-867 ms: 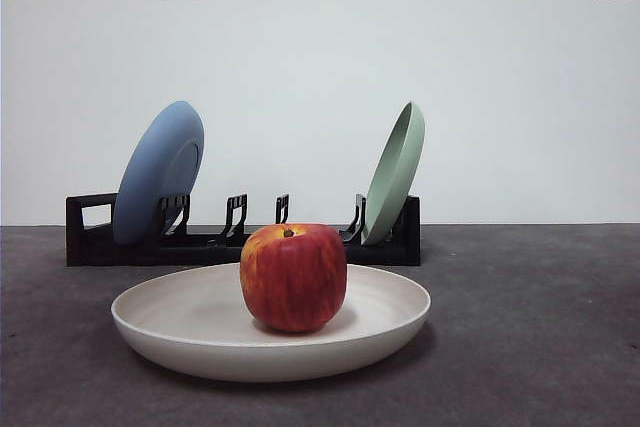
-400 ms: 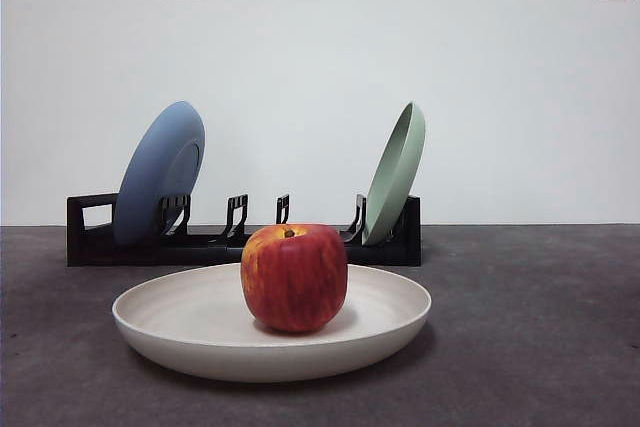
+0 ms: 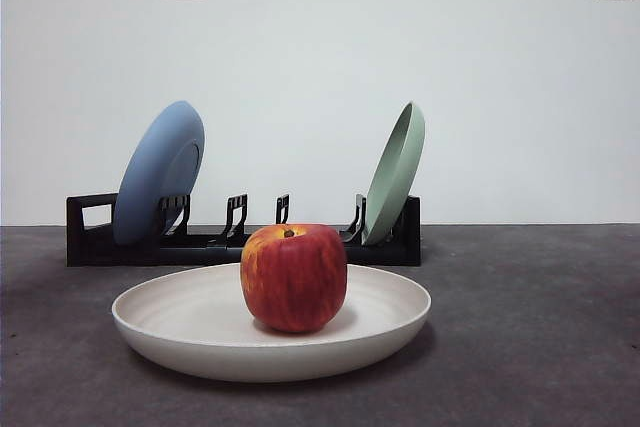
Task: Take the yellow plate from the plate rack,put the plate on the table,take the apple from the table,put the apple in the plate
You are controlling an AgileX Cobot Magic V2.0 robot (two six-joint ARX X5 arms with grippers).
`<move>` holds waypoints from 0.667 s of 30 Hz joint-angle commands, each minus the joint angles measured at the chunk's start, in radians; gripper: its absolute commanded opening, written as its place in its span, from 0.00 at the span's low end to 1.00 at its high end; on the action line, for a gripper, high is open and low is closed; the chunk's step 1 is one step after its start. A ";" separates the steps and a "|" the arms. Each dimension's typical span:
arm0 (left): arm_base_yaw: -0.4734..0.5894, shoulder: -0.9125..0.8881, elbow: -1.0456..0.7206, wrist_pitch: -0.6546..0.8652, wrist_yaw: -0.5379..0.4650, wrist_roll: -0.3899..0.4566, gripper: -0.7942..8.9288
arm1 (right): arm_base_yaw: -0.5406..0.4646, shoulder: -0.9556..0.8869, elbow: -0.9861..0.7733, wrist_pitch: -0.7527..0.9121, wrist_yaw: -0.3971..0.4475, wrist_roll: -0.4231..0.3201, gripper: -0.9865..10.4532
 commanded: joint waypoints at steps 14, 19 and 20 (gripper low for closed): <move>0.027 -0.369 -0.723 0.197 -0.004 -0.219 0.08 | 0.000 0.001 -0.006 0.006 0.001 0.008 0.09; 0.027 -0.447 -0.816 0.196 -0.003 -0.270 0.08 | 0.000 0.001 -0.006 0.006 0.001 0.008 0.09; 0.027 -0.456 -0.829 0.196 -0.003 -0.278 0.08 | 0.000 0.001 -0.006 0.006 0.001 0.008 0.09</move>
